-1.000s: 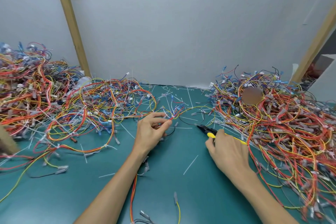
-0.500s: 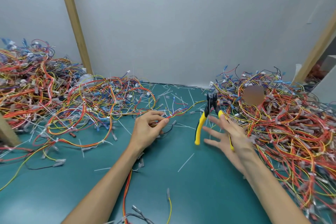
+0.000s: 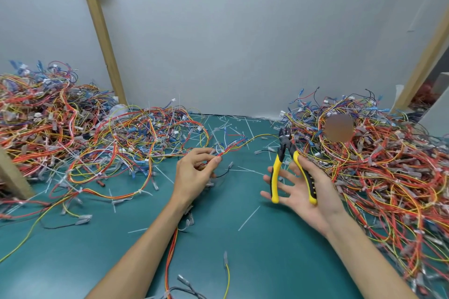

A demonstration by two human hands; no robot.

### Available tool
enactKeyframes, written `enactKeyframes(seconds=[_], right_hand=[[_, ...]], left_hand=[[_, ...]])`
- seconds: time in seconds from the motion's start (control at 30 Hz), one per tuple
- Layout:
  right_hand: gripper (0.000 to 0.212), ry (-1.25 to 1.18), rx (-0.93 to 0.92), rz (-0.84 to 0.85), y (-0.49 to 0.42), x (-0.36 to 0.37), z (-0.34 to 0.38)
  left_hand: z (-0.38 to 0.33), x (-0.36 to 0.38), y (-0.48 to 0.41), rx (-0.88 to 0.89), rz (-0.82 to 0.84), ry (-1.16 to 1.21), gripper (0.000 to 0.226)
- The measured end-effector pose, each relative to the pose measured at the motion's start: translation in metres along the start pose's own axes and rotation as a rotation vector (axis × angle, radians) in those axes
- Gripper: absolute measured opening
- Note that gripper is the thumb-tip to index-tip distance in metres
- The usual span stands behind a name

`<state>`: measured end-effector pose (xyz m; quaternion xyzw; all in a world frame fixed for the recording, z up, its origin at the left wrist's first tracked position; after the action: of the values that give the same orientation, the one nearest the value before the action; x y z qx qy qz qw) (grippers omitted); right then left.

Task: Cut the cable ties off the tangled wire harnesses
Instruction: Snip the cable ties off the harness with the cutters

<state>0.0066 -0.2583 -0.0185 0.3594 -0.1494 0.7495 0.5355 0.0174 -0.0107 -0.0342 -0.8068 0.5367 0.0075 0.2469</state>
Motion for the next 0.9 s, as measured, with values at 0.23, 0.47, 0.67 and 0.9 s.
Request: enactKeyframes(seconds=[0.23, 0.47, 0.67, 0.9], right_hand=[[0.029, 0.311, -0.074, -0.152, 0.003, -0.008, 0.01], [0.023, 1.536, -0.654, -0.405, 0.007, -0.006, 0.025], [0.033, 1.996, -0.71, -0.667, 0.012, -0.017, 0.033], [0.037, 1.84, -0.718, -0.882, 0.017, -0.031, 0.053]], left_hand=[[-0.002, -0.009, 0.002, -0.007, -0.096, 0.042, 0.007], [-0.007, -0.02, 0.002, 0.015, -0.245, 0.049, 0.007], [-0.007, -0.029, 0.001, -0.006, -0.316, 0.086, 0.008], [-0.012, -0.021, 0.003, 0.018, -0.223, 0.051, 0.01]])
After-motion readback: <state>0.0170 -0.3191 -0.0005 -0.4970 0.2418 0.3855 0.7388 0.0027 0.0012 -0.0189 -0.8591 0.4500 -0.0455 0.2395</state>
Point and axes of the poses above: each hand's wrist, its own y-axis away from the middle knuckle, its own x-axis out of the palm, z = x × y, the point moved 4 cm from there along -y, towards the middle knuckle, and after that the axes turned 7 degrees about -y, right-handed, at the moved point
